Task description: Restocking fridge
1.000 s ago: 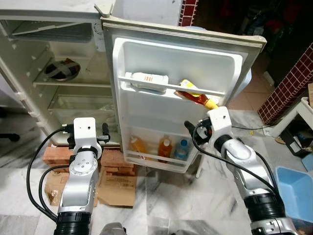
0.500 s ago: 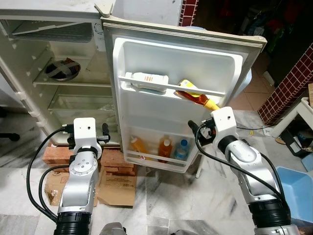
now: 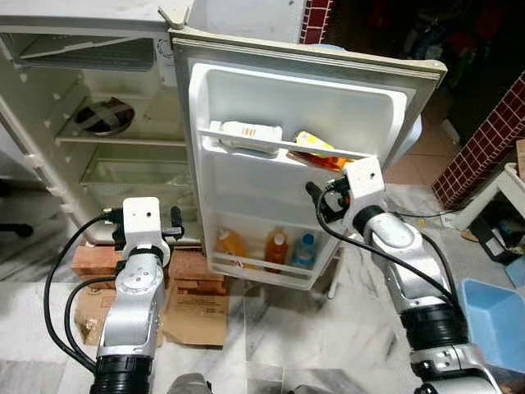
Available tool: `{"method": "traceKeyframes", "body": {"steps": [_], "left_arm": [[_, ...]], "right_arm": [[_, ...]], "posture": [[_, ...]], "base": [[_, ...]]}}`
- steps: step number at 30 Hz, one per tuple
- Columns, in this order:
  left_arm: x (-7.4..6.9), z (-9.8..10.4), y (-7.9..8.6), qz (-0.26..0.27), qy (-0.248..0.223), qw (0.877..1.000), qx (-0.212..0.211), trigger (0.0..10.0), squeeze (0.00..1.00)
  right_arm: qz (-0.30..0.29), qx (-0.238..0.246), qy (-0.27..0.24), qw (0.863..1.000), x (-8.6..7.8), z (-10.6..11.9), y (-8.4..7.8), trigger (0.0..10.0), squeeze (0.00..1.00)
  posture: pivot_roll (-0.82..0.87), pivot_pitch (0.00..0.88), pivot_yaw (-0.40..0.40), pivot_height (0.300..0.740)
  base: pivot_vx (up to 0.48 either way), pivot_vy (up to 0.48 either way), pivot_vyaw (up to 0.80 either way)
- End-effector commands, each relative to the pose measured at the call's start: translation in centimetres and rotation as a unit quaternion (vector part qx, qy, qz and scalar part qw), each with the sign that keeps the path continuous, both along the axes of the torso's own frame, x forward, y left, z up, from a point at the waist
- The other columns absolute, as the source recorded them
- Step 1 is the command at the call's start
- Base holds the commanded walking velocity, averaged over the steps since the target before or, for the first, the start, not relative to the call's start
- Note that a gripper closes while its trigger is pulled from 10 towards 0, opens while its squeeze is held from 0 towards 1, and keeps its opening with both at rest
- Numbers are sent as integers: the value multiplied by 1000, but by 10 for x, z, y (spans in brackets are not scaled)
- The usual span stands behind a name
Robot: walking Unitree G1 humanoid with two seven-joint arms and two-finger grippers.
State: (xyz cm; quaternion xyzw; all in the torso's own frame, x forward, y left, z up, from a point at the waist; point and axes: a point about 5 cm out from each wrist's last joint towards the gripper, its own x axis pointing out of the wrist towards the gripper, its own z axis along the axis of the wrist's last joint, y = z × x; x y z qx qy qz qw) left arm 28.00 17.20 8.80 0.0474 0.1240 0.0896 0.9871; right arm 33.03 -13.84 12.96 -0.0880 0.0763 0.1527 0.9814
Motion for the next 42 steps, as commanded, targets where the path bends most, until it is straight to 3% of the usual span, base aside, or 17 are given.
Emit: {"method": "traceKeyframes", "body": {"steps": [1,12,16,23,25,30,35,42], "left_arm": [[2,1,-1,-1,1,1000,2,10000,0],[3,2,-2,1,-2,1000,2,10000,0],[3,1,-2,3,-2,1000,1,10000,0],[0,-1,-2,7,2,1000,-8,10000,0],[0,-2,-6,1,5,1000,-9,10000,0],[0,-4,-7,-4,8,1000,-6,10000,0],[2,-3,-5,-13,6,1000,7,10000,0],[-1,-7,-6,-13,17,1000,8,10000,0]], "right_arm": [[3,-2,-8,1000,4,3,3,10000,0],[44,29,-20,998,19,8,50,10000,0],[50,32,-23,998,19,8,51,10000,0],[34,27,-10,999,5,-3,25,10000,0],[59,48,7,997,-12,-12,13,10000,0],[72,37,29,996,-28,-24,0,10000,0],[-20,-42,83,995,-36,-47,-39,10000,0],[-59,-52,79,994,-32,-46,-45,10000,0]], "posture": [[72,0,-60,740],[79,0,-66,740],[81,0,-70,740],[69,0,-69,740],[61,0,-63,740],[53,0,-59,740],[40,0,-54,740],[41,0,-49,740]], "base": [[0,0,0],[0,0,0],[0,0,0],[0,0,0],[0,0,0],[0,0,0],[0,0,0],[0,-145,0]]}}
